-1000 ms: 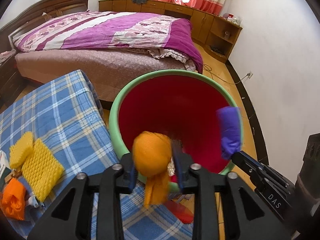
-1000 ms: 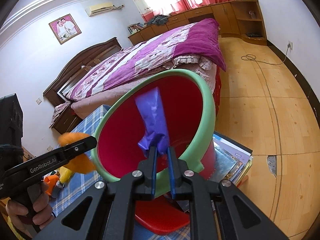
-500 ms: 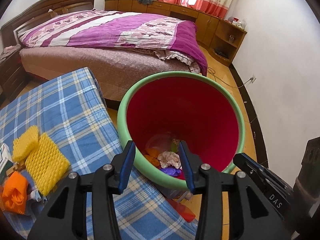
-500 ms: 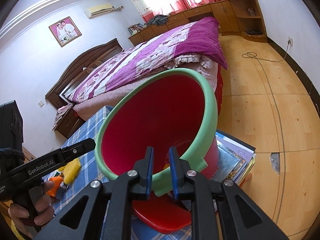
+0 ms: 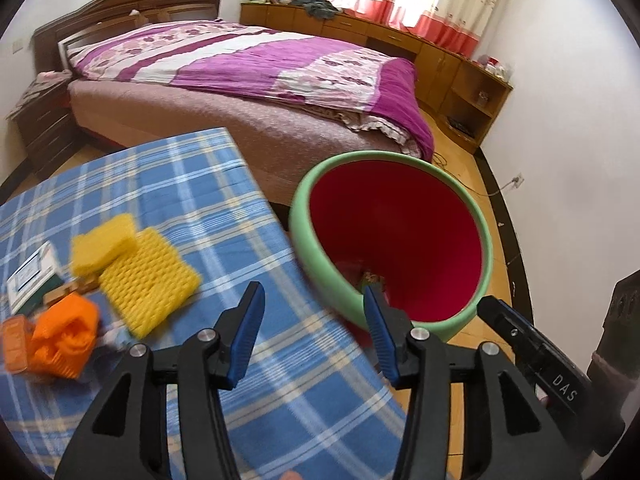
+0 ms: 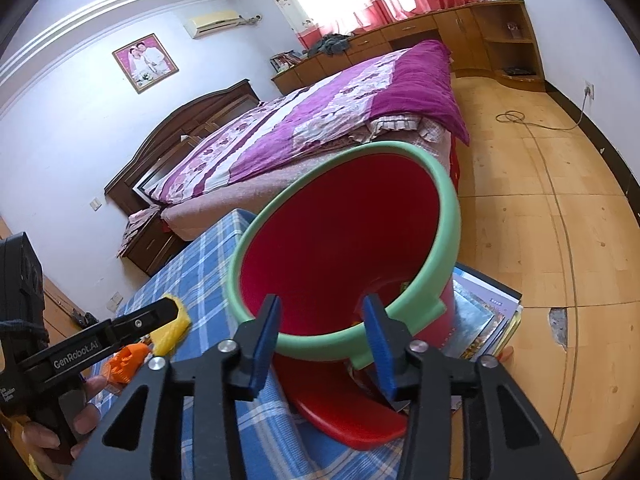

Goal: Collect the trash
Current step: 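Drop the purple wrapper into the bucket with the right gripper while the left drops the orange cloth, then move both grippers back over the table toward the cardboard box, then grasp the orange cardboard box with the left gripper while the right grasps the orange mesh cloth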

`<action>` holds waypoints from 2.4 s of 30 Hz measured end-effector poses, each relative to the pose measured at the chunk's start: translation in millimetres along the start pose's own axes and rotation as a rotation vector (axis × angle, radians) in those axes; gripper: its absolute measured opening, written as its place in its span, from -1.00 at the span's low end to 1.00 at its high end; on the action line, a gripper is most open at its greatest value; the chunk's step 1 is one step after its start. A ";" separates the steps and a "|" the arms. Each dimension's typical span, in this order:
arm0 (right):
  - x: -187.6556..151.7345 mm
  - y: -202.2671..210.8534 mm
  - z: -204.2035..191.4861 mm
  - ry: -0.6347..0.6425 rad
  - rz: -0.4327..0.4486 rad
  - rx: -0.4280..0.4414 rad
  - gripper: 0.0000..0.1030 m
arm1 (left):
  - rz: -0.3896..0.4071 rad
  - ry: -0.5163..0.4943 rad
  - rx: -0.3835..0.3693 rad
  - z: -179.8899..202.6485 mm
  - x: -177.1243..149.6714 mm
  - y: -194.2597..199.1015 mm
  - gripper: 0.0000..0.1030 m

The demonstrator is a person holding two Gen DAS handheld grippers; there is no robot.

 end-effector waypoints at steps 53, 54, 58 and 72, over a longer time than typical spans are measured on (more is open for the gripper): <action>-65.3 -25.7 -108.7 0.146 -0.195 0.051 0.45 | 0.088 0.277 0.463 -229.3 -53.8 71.7 0.44; -65.9 -27.1 -109.6 0.148 -0.198 0.051 0.45 | 0.088 0.281 0.458 -230.5 -54.6 71.3 0.44; -69.9 -30.6 -114.9 0.156 -0.209 0.055 0.45 | 0.091 0.312 0.435 -235.5 -57.6 71.1 0.43; -74.0 -42.1 -151.5 0.214 -0.233 0.120 0.45 | 0.115 0.356 0.350 -242.0 -63.0 80.2 -0.04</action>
Point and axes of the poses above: each gripper's, at about its wrist camera, not at the fingertips, and y roughly against the way its jaws point, z to its right, x to its top, the point moved 1 cm from there along -y, roughly the way its jaws point, and after that the axes turned 14 degrees about z, right-handed, at the moved point
